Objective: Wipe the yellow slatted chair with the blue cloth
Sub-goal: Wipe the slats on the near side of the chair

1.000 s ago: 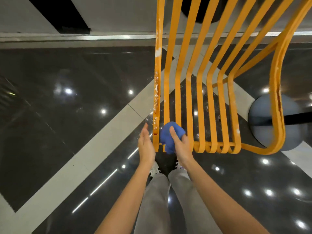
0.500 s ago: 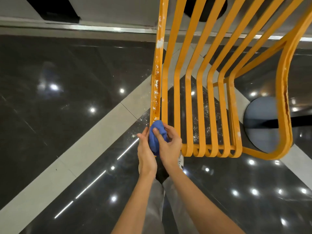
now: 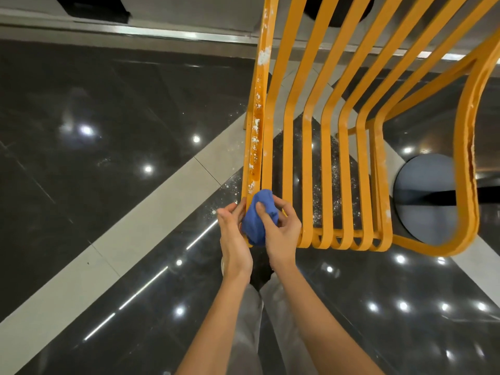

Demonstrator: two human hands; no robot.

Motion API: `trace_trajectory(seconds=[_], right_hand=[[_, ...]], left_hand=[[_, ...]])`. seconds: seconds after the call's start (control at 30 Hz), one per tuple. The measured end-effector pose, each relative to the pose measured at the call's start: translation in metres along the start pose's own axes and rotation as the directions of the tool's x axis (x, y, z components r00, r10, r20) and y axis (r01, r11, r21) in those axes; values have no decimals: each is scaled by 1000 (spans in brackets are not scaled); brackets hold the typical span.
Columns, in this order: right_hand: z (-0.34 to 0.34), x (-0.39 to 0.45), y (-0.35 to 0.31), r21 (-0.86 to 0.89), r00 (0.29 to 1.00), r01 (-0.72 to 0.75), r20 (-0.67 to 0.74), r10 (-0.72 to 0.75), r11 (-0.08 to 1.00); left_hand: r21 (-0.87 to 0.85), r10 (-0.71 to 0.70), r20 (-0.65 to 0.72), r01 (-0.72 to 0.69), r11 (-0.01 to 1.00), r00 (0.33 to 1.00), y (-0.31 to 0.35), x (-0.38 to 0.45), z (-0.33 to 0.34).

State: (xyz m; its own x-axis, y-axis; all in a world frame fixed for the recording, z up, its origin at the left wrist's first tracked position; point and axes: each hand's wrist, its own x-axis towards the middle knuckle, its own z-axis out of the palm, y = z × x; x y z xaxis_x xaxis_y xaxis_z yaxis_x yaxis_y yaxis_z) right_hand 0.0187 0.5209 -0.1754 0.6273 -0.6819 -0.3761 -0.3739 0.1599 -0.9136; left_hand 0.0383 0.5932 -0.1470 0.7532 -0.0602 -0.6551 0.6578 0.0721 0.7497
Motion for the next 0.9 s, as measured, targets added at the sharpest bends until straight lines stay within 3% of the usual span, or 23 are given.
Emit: trace_trajectory(seconds=[0.1, 0.2, 0.33, 0.47, 0.57, 0.73, 0.9], right_hand=[[3, -3, -9, -35, 995, 63, 77, -60, 997], [23, 17, -24, -97, 994, 102, -29, -106, 990], [18, 35, -18, -22, 992, -29, -121, 26, 999], [-3, 14, -7, -2, 991, -110, -83, 109, 994], [5, 27, -29, 19, 999, 27, -33, -26, 999], [36, 47, -46, -160, 970, 238, 80, -228, 958], [28, 46, -36, -109, 975, 216, -20, -219, 970]], left_hand=[[-3, 12, -12, -12, 1000, 1000, 3, -2, 3], [-5, 29, -17, -29, 1000, 999, 5, -5, 4], [58, 58, -9, -58, 997, 998, 3, -3, 3], [200, 139, -3, -136, 970, 990, 7, -5, 4], [257, 215, 1, -208, 944, 977, 3, 0, 1], [339, 313, -94, -265, 903, 945, 2, 8, 5], [358, 323, -146, -255, 898, 935, 0, 14, 8]])
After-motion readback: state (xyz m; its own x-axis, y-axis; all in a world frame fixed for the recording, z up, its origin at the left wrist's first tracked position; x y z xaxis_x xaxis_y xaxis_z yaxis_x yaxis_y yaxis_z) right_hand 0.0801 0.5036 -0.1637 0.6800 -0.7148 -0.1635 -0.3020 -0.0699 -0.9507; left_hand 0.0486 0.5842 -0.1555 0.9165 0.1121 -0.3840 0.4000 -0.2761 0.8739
